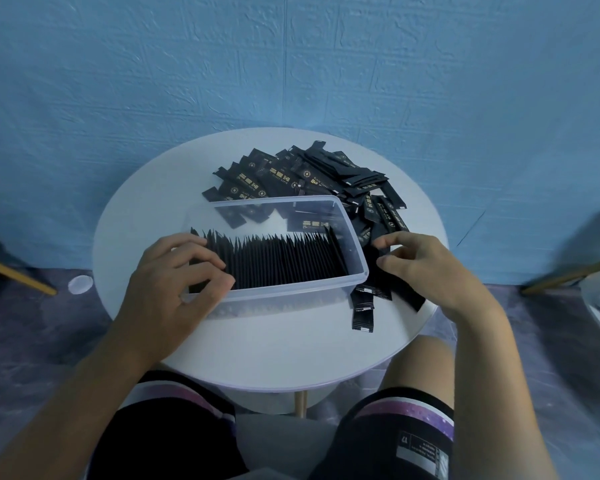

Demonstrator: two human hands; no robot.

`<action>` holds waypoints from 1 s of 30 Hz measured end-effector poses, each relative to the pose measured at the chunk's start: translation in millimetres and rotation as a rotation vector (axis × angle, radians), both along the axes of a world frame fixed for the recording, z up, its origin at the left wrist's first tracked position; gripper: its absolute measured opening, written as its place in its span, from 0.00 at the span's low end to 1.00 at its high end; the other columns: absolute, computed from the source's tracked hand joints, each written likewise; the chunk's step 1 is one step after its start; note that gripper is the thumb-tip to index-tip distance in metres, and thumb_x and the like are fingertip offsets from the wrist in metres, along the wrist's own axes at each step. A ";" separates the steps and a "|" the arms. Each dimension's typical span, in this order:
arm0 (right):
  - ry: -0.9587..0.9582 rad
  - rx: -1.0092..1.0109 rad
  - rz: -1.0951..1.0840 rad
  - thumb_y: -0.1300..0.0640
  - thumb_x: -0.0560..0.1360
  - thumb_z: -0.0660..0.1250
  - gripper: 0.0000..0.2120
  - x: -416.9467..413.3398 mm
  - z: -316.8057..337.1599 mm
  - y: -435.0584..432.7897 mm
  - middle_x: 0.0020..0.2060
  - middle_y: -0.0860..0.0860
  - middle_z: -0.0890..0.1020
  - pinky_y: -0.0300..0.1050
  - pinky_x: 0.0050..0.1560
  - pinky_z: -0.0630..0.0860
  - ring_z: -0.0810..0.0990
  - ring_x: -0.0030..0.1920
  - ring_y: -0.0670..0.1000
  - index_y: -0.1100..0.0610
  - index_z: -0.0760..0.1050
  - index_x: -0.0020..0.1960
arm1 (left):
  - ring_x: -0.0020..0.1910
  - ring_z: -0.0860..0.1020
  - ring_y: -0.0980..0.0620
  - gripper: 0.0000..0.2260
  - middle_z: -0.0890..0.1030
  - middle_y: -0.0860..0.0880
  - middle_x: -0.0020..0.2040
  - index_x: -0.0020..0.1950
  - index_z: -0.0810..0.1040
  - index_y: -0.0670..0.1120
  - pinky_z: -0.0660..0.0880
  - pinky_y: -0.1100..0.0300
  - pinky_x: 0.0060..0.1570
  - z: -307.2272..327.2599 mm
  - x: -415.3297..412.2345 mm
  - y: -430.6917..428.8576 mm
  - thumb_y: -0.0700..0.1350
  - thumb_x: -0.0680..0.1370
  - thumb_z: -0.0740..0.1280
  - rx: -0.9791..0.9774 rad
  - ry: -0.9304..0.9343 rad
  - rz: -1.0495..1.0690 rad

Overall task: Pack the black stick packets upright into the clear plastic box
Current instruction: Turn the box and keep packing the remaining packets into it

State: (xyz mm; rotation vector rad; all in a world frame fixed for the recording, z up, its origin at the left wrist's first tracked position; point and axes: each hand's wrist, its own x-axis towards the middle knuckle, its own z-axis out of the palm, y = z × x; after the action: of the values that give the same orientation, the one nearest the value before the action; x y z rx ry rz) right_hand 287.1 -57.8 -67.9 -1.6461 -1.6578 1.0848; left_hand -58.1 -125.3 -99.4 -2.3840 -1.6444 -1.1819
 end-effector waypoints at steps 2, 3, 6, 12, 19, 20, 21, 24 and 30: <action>-0.030 0.024 0.013 0.61 0.77 0.70 0.09 -1.4 -3.5 1.9 0.34 0.48 0.81 0.44 0.42 0.72 0.75 0.34 0.48 0.51 0.80 0.56 | 0.60 0.75 0.49 0.19 0.83 0.54 0.46 0.40 0.87 0.47 0.73 0.43 0.60 -0.5 0.0 1.8 0.55 0.80 0.61 0.001 0.004 0.003; -0.029 0.031 0.016 0.62 0.77 0.70 0.10 -1.3 -5.2 2.8 0.34 0.48 0.82 0.44 0.43 0.73 0.77 0.35 0.48 0.51 0.79 0.56 | 0.60 0.75 0.49 0.19 0.83 0.54 0.46 0.40 0.87 0.47 0.73 0.43 0.60 -0.6 0.2 2.2 0.54 0.80 0.61 0.003 0.004 0.004; -0.023 0.053 -0.010 0.61 0.77 0.71 0.09 1.0 -9.8 5.0 0.33 0.48 0.82 0.46 0.43 0.74 0.78 0.36 0.49 0.51 0.79 0.55 | 0.60 0.75 0.49 0.19 0.83 0.54 0.46 0.40 0.86 0.47 0.73 0.45 0.60 -0.3 1.6 2.9 0.54 0.80 0.61 0.007 -0.005 0.006; -0.201 0.207 -0.315 0.45 0.75 0.71 0.10 -3.0 -16.2 19.1 0.36 0.48 0.81 0.47 0.43 0.69 0.78 0.41 0.54 0.51 0.77 0.43 | 0.60 0.75 0.51 0.20 0.83 0.54 0.45 0.40 0.86 0.47 0.72 0.46 0.60 -0.3 1.7 2.6 0.55 0.80 0.61 0.003 -0.006 0.010; -0.328 0.113 -0.320 0.44 0.75 0.72 0.16 -12.9 -23.2 38.3 0.48 0.50 0.79 0.46 0.49 0.67 0.75 0.52 0.56 0.53 0.75 0.55 | 0.59 0.75 0.50 0.19 0.83 0.55 0.46 0.40 0.87 0.47 0.73 0.44 0.60 -1.6 0.7 3.2 0.55 0.80 0.61 0.014 -0.009 0.002; -0.267 0.100 -0.309 0.46 0.75 0.73 0.15 -11.1 -23.1 39.1 0.46 0.48 0.78 0.46 0.49 0.68 0.75 0.50 0.55 0.53 0.75 0.55 | 0.59 0.75 0.50 0.19 0.83 0.55 0.46 0.40 0.87 0.47 0.73 0.44 0.60 -1.7 0.6 3.4 0.54 0.80 0.61 0.015 -0.010 0.003; -0.179 0.090 -0.301 0.48 0.74 0.75 0.15 -8.4 -23.1 38.9 0.44 0.48 0.77 0.46 0.48 0.70 0.75 0.46 0.54 0.53 0.76 0.55 | 0.59 0.75 0.50 0.19 0.83 0.55 0.46 0.40 0.87 0.47 0.73 0.44 0.60 -1.8 0.7 3.3 0.54 0.80 0.61 0.017 -0.010 0.004; 0.063 0.037 -0.288 0.54 0.74 0.75 0.14 1.0 -18.0 28.7 0.37 0.49 0.76 0.42 0.34 0.66 0.71 0.34 0.50 0.57 0.76 0.56 | 0.59 0.76 0.49 0.19 0.83 0.54 0.45 0.40 0.86 0.47 0.73 0.45 0.59 -1.6 1.2 3.7 0.54 0.80 0.61 0.022 -0.010 0.003; 0.205 -0.084 -0.151 0.59 0.76 0.73 0.12 13.4 2.0 -15.1 0.34 0.54 0.75 0.36 0.26 0.62 0.66 0.30 0.49 0.57 0.77 0.58 | 0.60 0.75 0.50 0.19 0.83 0.53 0.45 0.40 0.86 0.46 0.72 0.46 0.60 -2.7 1.3 3.6 0.54 0.80 0.61 0.023 -0.003 0.006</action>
State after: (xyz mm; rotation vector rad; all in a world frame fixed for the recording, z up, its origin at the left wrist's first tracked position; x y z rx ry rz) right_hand 300.5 -72.9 -65.8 -1.6234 -1.3525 1.2168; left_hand -56.7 -121.7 -102.1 -2.3634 -1.6283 -1.1981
